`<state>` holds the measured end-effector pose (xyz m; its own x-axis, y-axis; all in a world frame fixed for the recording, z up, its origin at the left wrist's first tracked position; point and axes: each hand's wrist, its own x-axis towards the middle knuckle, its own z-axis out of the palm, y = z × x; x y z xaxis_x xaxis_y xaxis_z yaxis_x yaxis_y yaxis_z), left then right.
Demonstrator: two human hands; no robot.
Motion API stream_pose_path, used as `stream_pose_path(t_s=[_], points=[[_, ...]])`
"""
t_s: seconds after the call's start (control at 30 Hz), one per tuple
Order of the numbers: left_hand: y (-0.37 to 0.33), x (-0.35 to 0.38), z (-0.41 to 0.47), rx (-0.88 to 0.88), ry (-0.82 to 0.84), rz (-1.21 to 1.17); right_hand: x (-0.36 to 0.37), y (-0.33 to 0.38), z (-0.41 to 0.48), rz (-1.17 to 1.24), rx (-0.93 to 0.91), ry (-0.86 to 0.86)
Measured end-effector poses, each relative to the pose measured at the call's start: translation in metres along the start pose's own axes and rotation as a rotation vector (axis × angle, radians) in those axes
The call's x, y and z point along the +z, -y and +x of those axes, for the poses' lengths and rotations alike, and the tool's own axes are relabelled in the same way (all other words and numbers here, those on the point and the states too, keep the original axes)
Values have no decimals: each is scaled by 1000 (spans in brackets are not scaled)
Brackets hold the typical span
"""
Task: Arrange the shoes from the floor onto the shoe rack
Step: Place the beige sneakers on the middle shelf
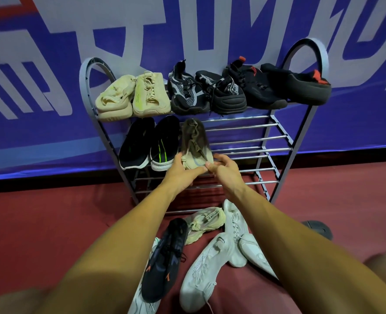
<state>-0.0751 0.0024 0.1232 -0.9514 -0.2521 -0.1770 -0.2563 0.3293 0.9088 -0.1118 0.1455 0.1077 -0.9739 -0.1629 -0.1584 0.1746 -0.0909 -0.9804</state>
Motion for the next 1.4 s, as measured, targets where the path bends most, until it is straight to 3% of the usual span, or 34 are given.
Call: stream_pose_path(t_s=[0.27, 0.57, 0.9, 1.17, 1.4], points=[[6, -2, 11, -4, -25, -93, 8, 0, -1, 13, -33, -58], [1, 0, 10, 8, -38, -20, 1, 7, 0, -77, -37, 70], [13, -11, -16, -82, -51, 98, -6, 4, -23, -332, -45, -18], [41, -15, -40, -139, 87, 364, -23, -22, -55, -739, 97, 67], [53, -2, -48, -138, 227, 539, -35, -37, -59, -957, 132, 155]])
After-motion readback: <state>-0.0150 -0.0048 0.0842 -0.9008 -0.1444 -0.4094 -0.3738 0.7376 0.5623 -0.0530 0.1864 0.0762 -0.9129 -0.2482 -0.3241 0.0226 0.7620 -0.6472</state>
